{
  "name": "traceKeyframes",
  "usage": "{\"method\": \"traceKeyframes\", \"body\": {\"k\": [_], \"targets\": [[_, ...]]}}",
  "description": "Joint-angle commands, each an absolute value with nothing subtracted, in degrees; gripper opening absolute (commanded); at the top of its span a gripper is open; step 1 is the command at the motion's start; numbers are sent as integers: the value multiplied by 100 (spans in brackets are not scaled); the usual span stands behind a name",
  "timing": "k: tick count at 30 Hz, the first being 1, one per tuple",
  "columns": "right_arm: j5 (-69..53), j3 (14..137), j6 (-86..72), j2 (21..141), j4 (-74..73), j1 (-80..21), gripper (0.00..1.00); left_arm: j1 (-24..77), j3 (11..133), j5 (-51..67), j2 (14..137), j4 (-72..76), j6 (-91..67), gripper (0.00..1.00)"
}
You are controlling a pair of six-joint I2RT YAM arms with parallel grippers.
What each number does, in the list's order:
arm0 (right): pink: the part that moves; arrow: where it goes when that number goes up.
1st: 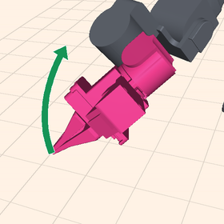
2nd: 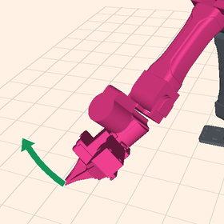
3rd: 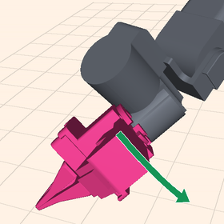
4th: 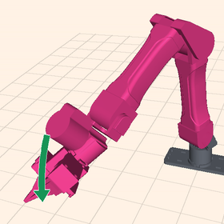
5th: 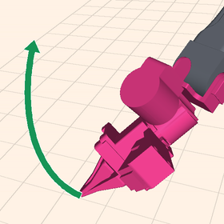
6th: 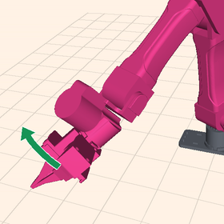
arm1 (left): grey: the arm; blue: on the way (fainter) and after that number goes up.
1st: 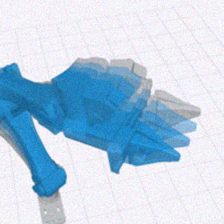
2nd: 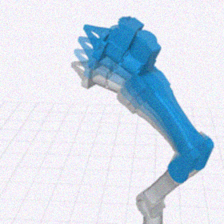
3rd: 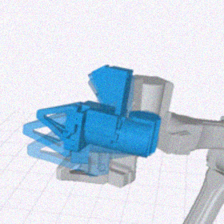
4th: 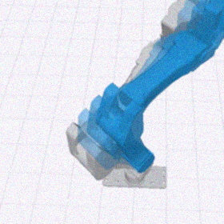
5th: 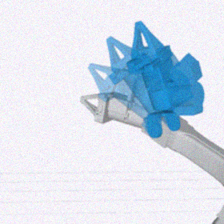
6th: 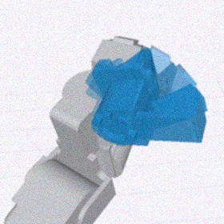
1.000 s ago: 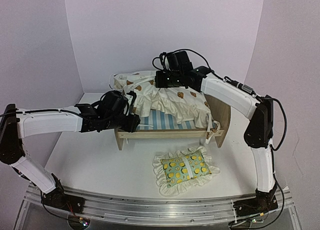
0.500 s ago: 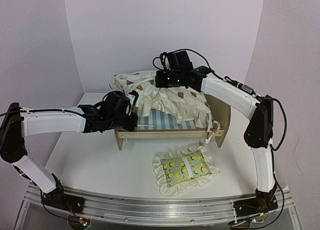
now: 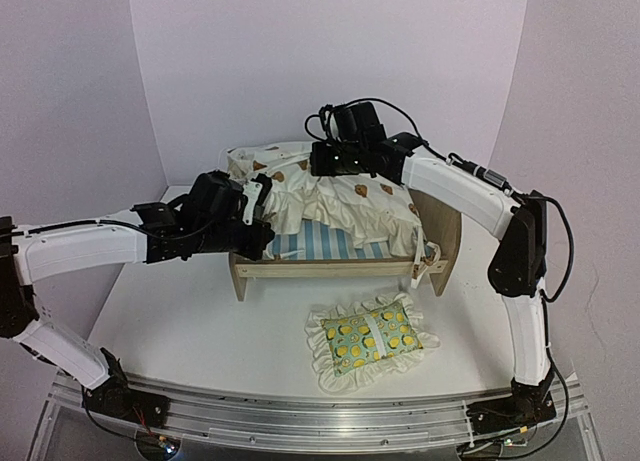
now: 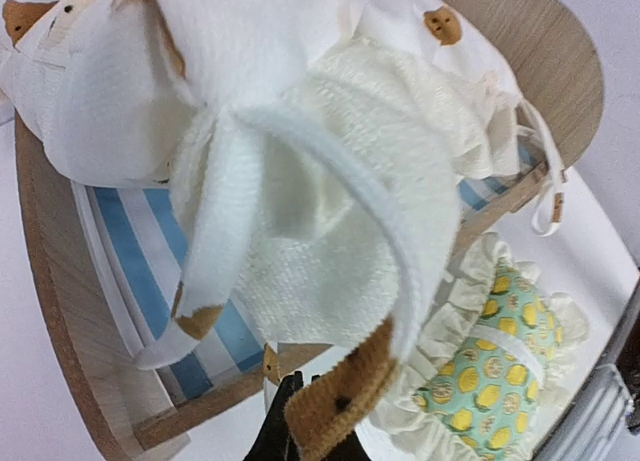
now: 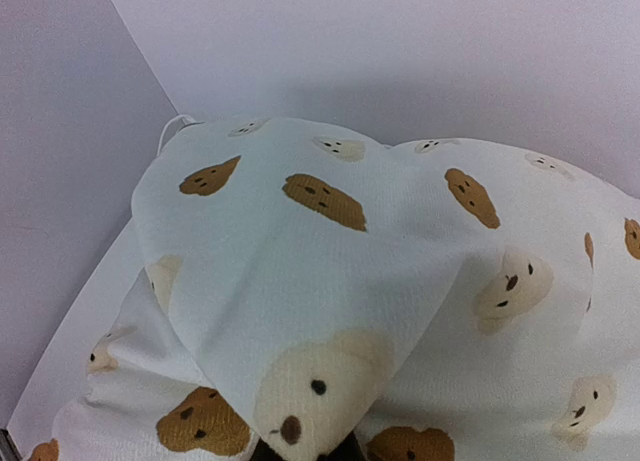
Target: Set up the pet bed
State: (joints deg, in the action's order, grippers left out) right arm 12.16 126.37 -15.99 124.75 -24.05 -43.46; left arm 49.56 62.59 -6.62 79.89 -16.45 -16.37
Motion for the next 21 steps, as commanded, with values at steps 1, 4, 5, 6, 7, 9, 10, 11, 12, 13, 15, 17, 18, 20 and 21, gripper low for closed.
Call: {"method": "traceKeyframes", "body": {"k": [1,4,5,6,7,9,10,11,12,13,15,17,18,20,21], "targets": [[1229,12635,-1652,12482,-2174,-4423,0,4961,6650,-31,7576,-2054,-2104,6],[1222,12569,-1666,12505,-2174,-4460,0,4962,6678,-39,7532,-2289,-2332,9],[1222,12539,-1660,12509,-2171,-4474,0,4958,6667,-79,7516,-2333,-2395,9],[1225,12508,-1659,12518,-2172,-4493,0,4956,6649,-109,7488,-2386,-2457,9],[1229,12485,-1661,12531,-2175,-4513,0,4958,6638,-165,7456,-2456,-2563,10],[1250,12466,-1652,12555,-2177,-4531,0,4955,6599,-175,7329,-2511,-2761,11],[1262,12463,-1649,12568,-2183,-4541,0,4956,6574,-114,7211,-2462,-2808,13],[1270,12467,-1649,12583,-2187,-4548,0,4955,6568,-67,7105,-2427,-2848,14],[1274,12473,-1651,12595,-2190,-4554,0,4954,6582,-39,7027,-2412,-2873,14],[1278,12475,-1652,12604,-2195,-4559,0,4953,6618,-21,6963,-2407,-2881,15],[1294,12472,-1659,12617,-2197,-4569,0,4949,6696,-18,6879,-2418,-2874,15],[1301,12480,-1675,12648,-2195,-4570,0,4955,6785,112,6865,-2479,-2862,15],[1301,12480,-1687,12659,-2201,-4572,0,4951,6817,113,6888,-2511,-2858,15],[1302,12468,-1706,12685,-2203,-4578,0,4954,6869,100,6949,-2593,-2848,16],[1305,12458,-1718,12701,-2201,-4584,0,4947,6859,89,6986,-2629,-2854,17]]}}
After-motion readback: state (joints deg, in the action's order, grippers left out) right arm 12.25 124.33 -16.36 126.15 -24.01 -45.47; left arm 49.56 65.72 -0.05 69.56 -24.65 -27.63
